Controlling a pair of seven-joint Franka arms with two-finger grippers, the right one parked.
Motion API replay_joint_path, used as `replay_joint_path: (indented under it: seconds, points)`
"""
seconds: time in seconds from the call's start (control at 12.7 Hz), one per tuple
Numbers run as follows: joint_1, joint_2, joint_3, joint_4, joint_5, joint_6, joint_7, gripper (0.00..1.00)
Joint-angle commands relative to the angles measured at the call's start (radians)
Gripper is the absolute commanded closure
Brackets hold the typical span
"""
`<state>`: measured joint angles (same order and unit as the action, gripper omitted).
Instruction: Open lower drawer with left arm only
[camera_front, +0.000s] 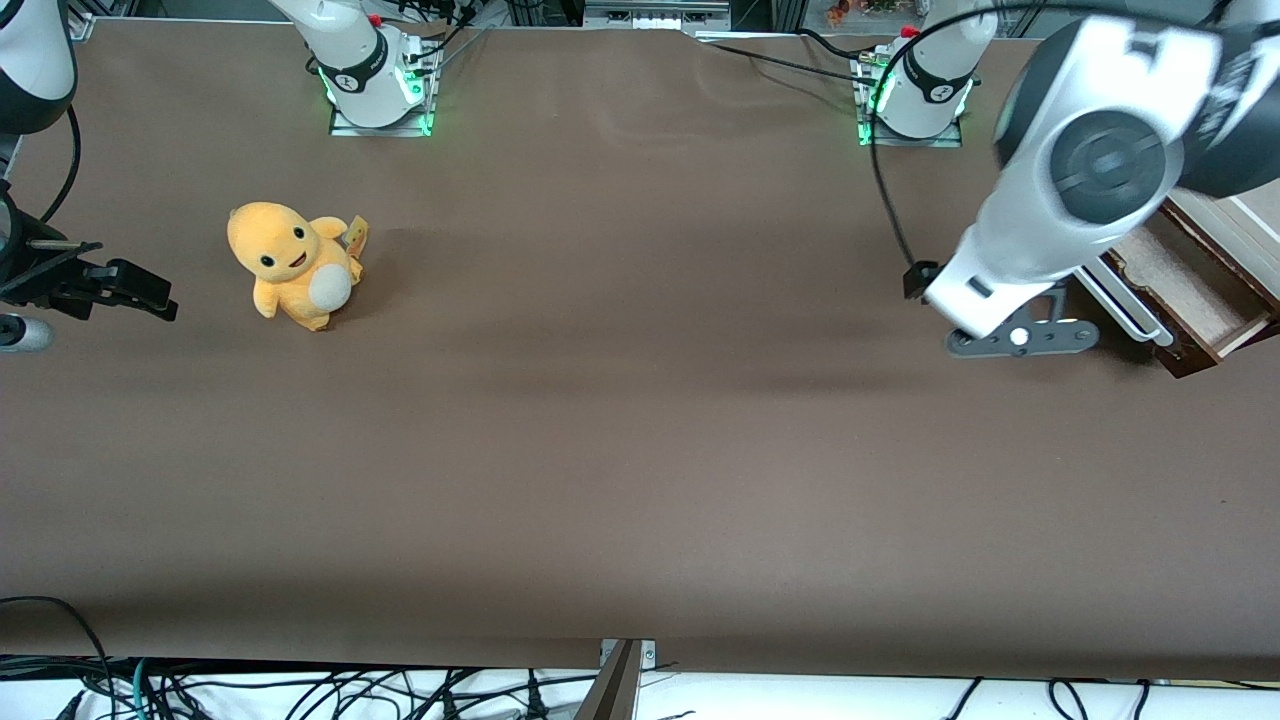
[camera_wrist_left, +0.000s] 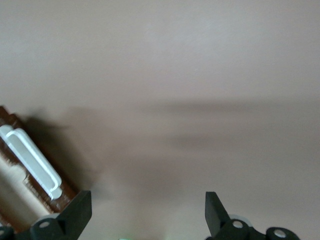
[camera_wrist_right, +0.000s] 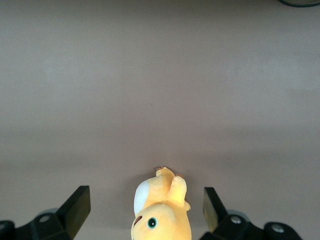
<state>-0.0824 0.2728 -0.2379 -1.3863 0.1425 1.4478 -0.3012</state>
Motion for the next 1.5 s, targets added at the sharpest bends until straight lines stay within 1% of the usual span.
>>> replay_joint_path:
  seconds: [0.0,0.08,0.24,0.32,0.39,0.47,0.55,0.63,0.79,1.11,1.26,1.42]
  points:
    - [0.114,-0.061,0.008,-0.020,-0.098,0.084,0.177,0.00]
    - [0.115,-0.088,0.052,-0.036,-0.098,0.144,0.207,0.00]
    - [0.105,-0.162,0.086,-0.149,-0.107,0.234,0.220,0.00]
    - [0.095,-0.196,0.118,-0.201,-0.110,0.273,0.221,0.00]
    - [0.042,-0.222,0.177,-0.245,-0.115,0.288,0.244,0.00]
    - [0.009,-0.228,0.227,-0.260,-0.116,0.290,0.282,0.00]
    - [0.012,-0.224,0.232,-0.261,-0.136,0.289,0.319,0.00]
    - [0.016,-0.225,0.235,-0.264,-0.190,0.289,0.323,0.00]
    - [0.020,-0.239,0.238,-0.269,-0.202,0.287,0.317,0.00]
    - [0.043,-0.265,0.220,-0.287,-0.187,0.275,0.315,0.00]
    - [0.035,-0.279,0.207,-0.304,-0.135,0.275,0.314,0.00]
    - [0.035,-0.287,0.206,-0.304,-0.133,0.261,0.315,0.00]
